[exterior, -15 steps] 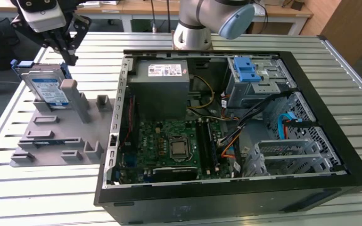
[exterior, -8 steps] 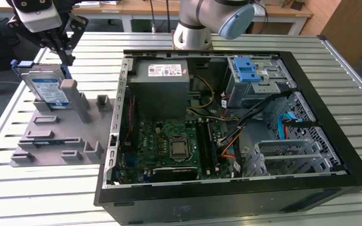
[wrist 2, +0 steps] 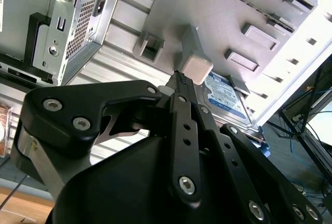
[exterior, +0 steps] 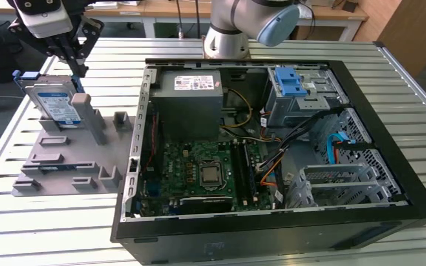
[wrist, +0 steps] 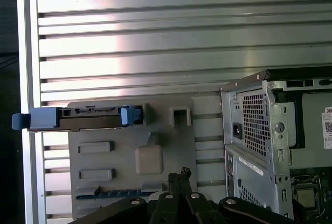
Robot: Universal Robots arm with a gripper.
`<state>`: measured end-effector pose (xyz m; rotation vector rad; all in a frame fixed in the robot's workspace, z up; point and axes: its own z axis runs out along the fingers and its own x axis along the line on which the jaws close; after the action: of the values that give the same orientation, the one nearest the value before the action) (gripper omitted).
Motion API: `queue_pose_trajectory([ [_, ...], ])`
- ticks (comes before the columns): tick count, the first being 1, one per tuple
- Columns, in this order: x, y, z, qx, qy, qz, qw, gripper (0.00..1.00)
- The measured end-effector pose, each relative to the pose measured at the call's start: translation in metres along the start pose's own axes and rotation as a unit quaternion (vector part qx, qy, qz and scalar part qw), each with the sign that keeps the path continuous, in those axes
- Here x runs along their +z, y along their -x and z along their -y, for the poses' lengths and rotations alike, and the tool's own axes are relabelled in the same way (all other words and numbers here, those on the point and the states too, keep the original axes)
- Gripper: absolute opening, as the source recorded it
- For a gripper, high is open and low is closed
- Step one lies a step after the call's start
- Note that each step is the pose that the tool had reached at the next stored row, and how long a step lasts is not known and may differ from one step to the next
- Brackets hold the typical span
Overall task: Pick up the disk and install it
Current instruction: 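Reach for the disk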
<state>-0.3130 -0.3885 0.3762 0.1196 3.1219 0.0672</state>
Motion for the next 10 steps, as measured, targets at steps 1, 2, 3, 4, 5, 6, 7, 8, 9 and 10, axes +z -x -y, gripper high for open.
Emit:
queue_pose_trajectory([
  [1, 0.0000, -0.0001, 0.0000, 0.000, 0.0000, 0.0000, 1.0000, 0.11],
  [2, 0.0000, -0.0007, 0.0001, 0.000, 0.0000, 0.0000, 1.0000, 0.11],
  [3, 0.0000, -0.0015, 0.0001, 0.000, 0.0000, 0.0000, 1.0000, 0.11],
  [4, 0.0000, -0.0022, 0.0002, 0.000, 0.0000, 0.0000, 1.0000, 0.11],
  [5, -0.0001, -0.0033, 0.0002, 0.000, 0.0000, -0.0001, 1.0000, 0.11],
  [6, 0.0000, -0.0052, 0.0003, 0.000, 0.0000, 0.0000, 1.0000, 0.11],
  [7, 0.0000, -0.0082, 0.0004, 0.000, 0.0000, 0.0000, 1.0000, 0.11],
  [8, -0.0001, -0.0120, 0.0003, 0.000, 0.0000, 0.0000, 1.0000, 0.11],
  [9, 0.0000, -0.0157, 0.0001, 0.000, 0.0000, 0.0000, 1.0000, 0.11],
  [10, 0.0000, -0.0193, 0.0000, 0.000, 0.0000, 0.0000, 1.0000, 0.11],
])
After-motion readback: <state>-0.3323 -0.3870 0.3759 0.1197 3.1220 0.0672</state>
